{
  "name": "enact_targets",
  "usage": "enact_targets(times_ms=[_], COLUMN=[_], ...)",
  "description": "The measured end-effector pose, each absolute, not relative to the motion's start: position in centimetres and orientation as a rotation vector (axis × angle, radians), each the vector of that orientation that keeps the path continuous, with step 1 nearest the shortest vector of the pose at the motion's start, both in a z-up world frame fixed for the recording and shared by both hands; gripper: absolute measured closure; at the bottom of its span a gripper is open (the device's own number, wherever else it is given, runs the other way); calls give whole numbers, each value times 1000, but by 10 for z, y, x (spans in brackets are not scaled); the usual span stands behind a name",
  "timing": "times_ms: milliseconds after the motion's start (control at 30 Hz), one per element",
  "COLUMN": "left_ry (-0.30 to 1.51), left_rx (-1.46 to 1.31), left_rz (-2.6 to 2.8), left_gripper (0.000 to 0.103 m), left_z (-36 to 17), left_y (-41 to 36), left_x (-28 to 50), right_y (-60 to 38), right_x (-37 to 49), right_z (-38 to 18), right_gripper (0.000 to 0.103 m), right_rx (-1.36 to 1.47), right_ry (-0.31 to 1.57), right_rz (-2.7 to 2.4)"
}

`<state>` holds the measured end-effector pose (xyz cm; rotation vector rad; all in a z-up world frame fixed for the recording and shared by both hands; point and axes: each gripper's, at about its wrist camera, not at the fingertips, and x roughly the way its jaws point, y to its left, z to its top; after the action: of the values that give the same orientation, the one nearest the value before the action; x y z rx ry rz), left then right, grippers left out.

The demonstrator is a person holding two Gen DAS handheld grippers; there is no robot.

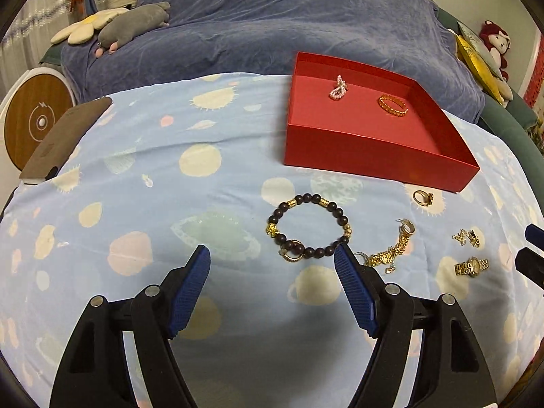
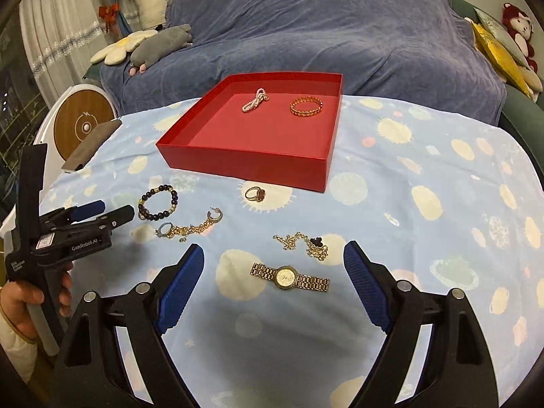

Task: Organize jewelry
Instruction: 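Grasp the dark bead bracelet with the left tool while the right tool grasps the gold watch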

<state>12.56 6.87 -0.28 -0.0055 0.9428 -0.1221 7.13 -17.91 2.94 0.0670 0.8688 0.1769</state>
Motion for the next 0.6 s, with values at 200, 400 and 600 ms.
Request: enact_targets(times_ms=[200,400,600], left_ry=[946,974,955], left_rx=[-25,-14,36], left_rz=[-131,-118,-106], left_gripper=[39,57,95], left_z=[-14,-26,-28], left_y=[67,60,54], left_x=[140,157,159], right_y=[-176,-164,-176], right_x=[74,77,80], right_z=[17,14,4], right_gripper=[21,21,21], right_rx=[74,22,44], right_ry=[907,895,932], right_rz=[183,186,173])
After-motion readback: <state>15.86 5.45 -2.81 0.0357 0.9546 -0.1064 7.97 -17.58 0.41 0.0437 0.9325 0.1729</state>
